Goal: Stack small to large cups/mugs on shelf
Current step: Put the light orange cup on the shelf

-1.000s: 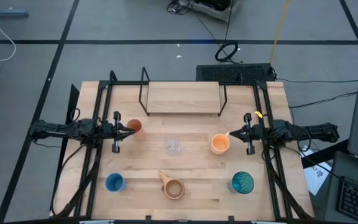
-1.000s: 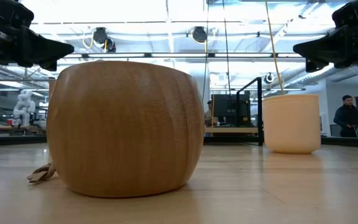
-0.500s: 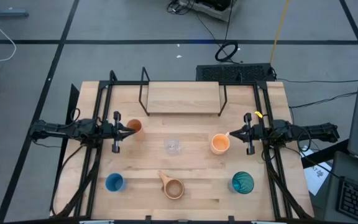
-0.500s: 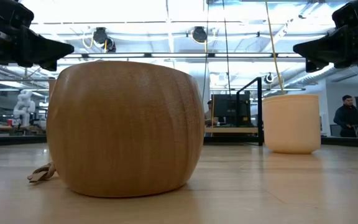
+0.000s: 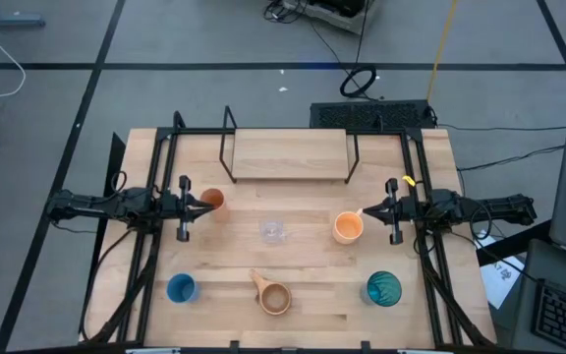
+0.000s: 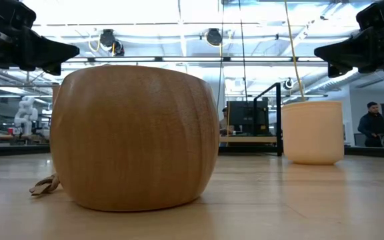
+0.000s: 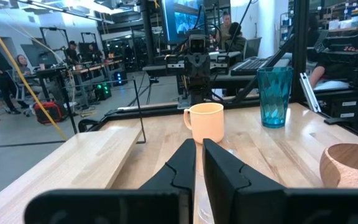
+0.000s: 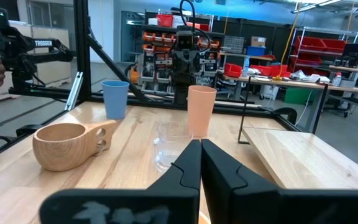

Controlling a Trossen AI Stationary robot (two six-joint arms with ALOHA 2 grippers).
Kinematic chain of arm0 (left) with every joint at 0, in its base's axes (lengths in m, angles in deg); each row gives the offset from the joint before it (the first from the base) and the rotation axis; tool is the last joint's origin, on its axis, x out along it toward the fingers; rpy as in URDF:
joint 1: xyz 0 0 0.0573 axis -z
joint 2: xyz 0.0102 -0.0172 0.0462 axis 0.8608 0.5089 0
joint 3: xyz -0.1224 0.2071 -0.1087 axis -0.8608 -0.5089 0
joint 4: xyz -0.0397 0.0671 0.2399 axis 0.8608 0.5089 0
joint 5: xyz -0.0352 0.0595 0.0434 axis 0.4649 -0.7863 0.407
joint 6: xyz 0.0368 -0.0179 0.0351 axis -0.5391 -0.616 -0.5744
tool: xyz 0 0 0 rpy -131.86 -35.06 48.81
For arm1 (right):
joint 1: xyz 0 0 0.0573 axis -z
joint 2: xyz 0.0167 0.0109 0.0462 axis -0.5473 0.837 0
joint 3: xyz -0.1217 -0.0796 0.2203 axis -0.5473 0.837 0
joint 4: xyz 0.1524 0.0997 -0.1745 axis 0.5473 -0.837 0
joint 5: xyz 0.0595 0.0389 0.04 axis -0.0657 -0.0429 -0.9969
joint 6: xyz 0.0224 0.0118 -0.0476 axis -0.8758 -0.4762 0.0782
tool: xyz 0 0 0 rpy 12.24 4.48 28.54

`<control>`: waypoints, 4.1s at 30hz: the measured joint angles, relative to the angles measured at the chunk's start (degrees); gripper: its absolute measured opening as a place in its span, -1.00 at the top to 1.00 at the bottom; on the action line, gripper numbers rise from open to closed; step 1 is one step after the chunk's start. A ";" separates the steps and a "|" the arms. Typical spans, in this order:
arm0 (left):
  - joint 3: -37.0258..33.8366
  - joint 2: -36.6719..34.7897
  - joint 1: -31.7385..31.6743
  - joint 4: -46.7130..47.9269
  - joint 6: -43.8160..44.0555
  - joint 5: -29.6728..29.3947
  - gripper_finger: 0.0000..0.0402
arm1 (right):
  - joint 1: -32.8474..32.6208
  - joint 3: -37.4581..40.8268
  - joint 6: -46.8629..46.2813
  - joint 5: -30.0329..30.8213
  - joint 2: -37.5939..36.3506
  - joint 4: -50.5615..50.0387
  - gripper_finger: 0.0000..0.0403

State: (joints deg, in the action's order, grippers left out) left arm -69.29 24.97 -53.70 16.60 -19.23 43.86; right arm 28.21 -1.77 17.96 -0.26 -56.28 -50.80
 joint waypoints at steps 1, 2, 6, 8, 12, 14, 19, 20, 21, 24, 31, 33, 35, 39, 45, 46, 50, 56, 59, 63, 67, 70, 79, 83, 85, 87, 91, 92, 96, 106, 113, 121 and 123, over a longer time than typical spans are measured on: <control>0.00 0.00 -0.01 0.00 -0.02 0.00 0.84 | 0.00 0.01 0.00 -0.01 -0.01 0.01 1.00; 0.00 0.00 -0.01 0.04 -0.02 0.04 0.84 | -0.01 0.01 0.00 0.00 0.00 0.01 1.00; 0.00 0.09 -0.01 0.52 0.23 4.35 0.84 | -0.01 0.02 0.01 0.01 0.01 0.03 1.00; 0.00 0.09 0.03 0.46 2.13 5.89 0.86 | -0.01 0.00 0.01 -0.01 0.01 0.03 1.00; 1.10 0.14 -0.01 2.17 5.42 6.08 0.98 | 0.00 0.01 -0.01 0.01 0.00 0.04 1.00; 2.51 0.58 0.01 2.52 5.86 6.12 0.98 | 0.00 0.01 -0.01 0.00 0.01 0.03 1.00; 9.42 3.77 0.01 7.03 5.91 6.12 0.99 | -0.01 0.01 0.00 0.00 0.00 0.05 1.00; 11.23 4.77 0.01 8.14 6.03 6.12 0.99 | 0.00 0.00 -0.01 0.00 0.01 0.05 1.00; 13.06 5.92 0.01 8.94 6.22 6.09 0.99 | -0.01 0.02 -0.01 -0.01 0.01 0.05 1.00; 19.09 9.61 0.01 12.45 6.21 5.82 0.99 | -0.01 0.02 0.01 -0.01 0.01 0.05 1.00; 37.65 19.70 0.01 25.77 3.72 5.64 1.00 | 0.01 0.00 -0.01 0.01 0.01 0.05 1.00; 43.35 22.58 0.00 29.67 3.22 5.62 1.00 | 0.00 0.02 0.01 0.00 0.01 0.07 1.00; 48.89 25.45 0.01 33.34 3.13 5.60 1.00 | -0.01 0.02 0.01 0.01 0.01 0.07 1.00; 59.08 31.10 0.01 41.02 2.99 5.16 1.00 | 0.01 0.00 -0.01 0.01 0.01 0.07 1.00; 73.49 40.28 -0.01 52.22 2.83 4.15 1.00 | 0.01 0.00 0.01 0.01 0.01 0.10 1.00; 75.69 41.79 -0.01 53.98 2.60 4.13 1.00 | -0.01 0.01 0.01 0.01 0.01 0.13 1.00; 83.41 47.46 0.00 61.35 1.52 3.41 0.98 | 0.01 0.00 0.01 0.04 0.00 0.53 1.00; 89.93 54.05 0.01 69.86 1.75 0.09 0.97 | -0.01 0.01 -0.01 0.08 0.00 1.23 1.00; 89.28 55.24 0.03 71.00 2.32 -1.68 0.97 | 0.00 0.00 -0.08 0.08 0.01 1.68 1.00; 86.47 55.21 0.71 69.78 2.33 -2.34 0.97 | -0.01 0.01 -2.12 0.08 -0.01 2.41 1.00; 83.62 55.28 2.04 68.00 2.85 -3.17 0.96 | 0.01 0.01 -3.80 0.32 0.01 3.10 1.00; 82.28 55.15 3.09 67.28 4.31 -5.07 0.96 | -0.01 -0.25 -4.06 0.32 -0.01 4.72 1.00; 80.54 55.17 4.58 63.51 0.41 -5.95 0.96 | -0.01 -7.59 -7.69 3.20 5.40 6.30 1.00; 80.54 55.17 4.58 62.63 1.31 -5.97 0.96 | -0.01 -15.31 -8.59 3.53 12.82 -0.39 1.00; 80.54 55.17 4.58 62.64 1.27 -5.98 0.96 | -0.01 -19.81 -9.48 3.45 17.10 -2.35 1.00; 80.52 55.17 4.59 62.64 1.30 -6.14 0.96 | -0.01 -24.63 -10.26 3.33 20.93 -4.89 1.00; 80.52 55.25 4.60 62.64 1.35 -6.34 0.96 | -0.01 -34.74 -11.67 3.14 28.56 -11.77 1.00; 80.52 55.29 4.60 62.62 1.35 -6.39 0.96 | -0.01 -37.32 -12.16 3.11 30.38 -13.69 1.00; 80.52 55.75 4.58 62.62 1.72 -6.45 0.96 | -0.01 -48.00 -14.29 3.10 36.86 -21.52 1.00; 80.52 58.45 4.62 62.60 2.16 -6.44 0.96 | -0.01 -72.52 -17.14 3.07 51.00 -42.79 1.00; 80.52 61.21 4.62 62.55 1.92 -6.80 0.96 | -0.01 -80.19 -18.99 3.05 56.70 -49.20 1.00; 79.31 62.47 5.07 60.20 6.61 -7.88 0.89 | -1.30 -78.17 -15.14 3.04 58.63 -49.30 1.00; 78.43 62.51 5.93 60.06 6.86 -7.23 0.77 | -1.84 -77.54 -15.16 3.06 58.83 -48.63 1.00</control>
State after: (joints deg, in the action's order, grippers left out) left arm 9.13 87.48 -47.77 76.66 -12.36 36.63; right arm 26.38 -79.31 2.80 2.80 2.55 -99.43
